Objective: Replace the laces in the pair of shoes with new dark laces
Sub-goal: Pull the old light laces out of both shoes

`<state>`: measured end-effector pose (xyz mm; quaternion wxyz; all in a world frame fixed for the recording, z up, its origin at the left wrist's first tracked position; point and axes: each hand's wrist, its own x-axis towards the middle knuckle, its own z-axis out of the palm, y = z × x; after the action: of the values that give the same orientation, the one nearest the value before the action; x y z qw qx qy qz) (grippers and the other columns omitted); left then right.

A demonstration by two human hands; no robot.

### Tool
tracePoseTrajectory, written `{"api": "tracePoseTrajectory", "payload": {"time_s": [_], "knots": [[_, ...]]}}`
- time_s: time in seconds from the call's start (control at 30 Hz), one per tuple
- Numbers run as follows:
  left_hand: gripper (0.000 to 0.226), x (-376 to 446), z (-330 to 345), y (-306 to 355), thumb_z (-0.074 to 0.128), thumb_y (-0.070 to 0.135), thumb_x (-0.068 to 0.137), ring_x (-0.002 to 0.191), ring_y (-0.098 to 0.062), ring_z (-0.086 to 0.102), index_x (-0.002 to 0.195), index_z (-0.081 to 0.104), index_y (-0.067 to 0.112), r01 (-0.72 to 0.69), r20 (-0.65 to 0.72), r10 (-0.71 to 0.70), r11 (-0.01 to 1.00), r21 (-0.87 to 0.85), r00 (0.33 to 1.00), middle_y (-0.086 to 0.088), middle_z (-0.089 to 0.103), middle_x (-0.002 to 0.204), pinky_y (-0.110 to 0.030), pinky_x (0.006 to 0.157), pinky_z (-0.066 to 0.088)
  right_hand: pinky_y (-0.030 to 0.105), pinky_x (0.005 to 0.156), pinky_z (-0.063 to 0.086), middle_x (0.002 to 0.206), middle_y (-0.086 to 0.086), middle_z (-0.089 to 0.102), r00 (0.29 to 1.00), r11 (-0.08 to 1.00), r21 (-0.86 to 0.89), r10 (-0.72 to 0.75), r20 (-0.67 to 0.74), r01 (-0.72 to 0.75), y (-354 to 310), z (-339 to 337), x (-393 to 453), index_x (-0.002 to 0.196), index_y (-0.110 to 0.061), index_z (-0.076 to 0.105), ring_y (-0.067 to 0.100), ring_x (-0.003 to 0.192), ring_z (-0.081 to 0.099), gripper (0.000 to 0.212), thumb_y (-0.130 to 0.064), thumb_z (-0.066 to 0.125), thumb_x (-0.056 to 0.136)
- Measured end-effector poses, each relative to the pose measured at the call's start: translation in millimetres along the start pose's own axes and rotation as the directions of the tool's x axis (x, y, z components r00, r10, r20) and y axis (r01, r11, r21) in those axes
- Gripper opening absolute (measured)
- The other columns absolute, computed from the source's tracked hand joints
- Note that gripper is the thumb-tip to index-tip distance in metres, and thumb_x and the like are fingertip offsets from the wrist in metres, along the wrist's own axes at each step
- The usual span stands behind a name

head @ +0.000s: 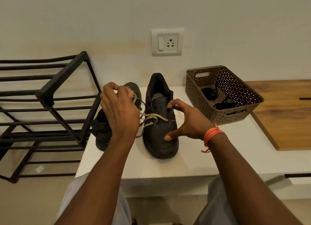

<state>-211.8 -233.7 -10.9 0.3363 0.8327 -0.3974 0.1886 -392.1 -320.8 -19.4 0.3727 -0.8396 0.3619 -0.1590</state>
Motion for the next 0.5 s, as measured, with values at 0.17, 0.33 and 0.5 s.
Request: {"api": "tracePoseTrajectory", "payload": {"time_s": [0.17,0.33,0.5], "knots": [[0.023,-19.2,6.3,10.3,0.054,0.033,0.094,0.139,-0.026,0.019,0.115,0.062,0.026,-0.379,0.408,0.421,0.907,-0.185,0.810,-0.004,0.033,0.146,-0.044,0.112,0.020,0.025,0.094,0.040,0.136,-0.006,0.052,1.000,1.000,0.000,-0.008,0.006,0.008,0.3,-1.3,-1.7,0.118,-0.031,0.047,0.021,0.125,0.049,0.083,-0.029,0.095,0.051],[0.017,-28.5,19.4,17.8,0.056,0.039,0.092,0.141,-0.023,0.012,0.106,0.064,0.032,-0.447,0.454,0.440,0.889,-0.100,0.775,0.002,0.029,0.150,-0.046,0.111,0.011,0.026,0.094,0.040,0.138,-0.005,0.051,1.000,1.000,-0.014,0.004,0.014,-0.004,-0.2,-1.3,-2.2,0.117,-0.031,0.046,0.022,0.125,0.049,0.082,-0.030,0.095,0.051],[0.016,-24.9,19.8,16.0,0.052,0.030,0.093,0.135,-0.026,0.025,0.104,0.064,0.026,-0.412,0.391,0.374,0.911,0.014,0.841,-0.002,0.038,0.140,-0.045,0.104,0.021,0.028,0.095,0.039,0.138,-0.005,0.051,1.000,1.000,-0.007,0.019,0.012,-0.019,-1.9,-3.4,-2.1,0.115,-0.028,0.046,0.022,0.127,0.048,0.081,-0.029,0.095,0.050]]}}
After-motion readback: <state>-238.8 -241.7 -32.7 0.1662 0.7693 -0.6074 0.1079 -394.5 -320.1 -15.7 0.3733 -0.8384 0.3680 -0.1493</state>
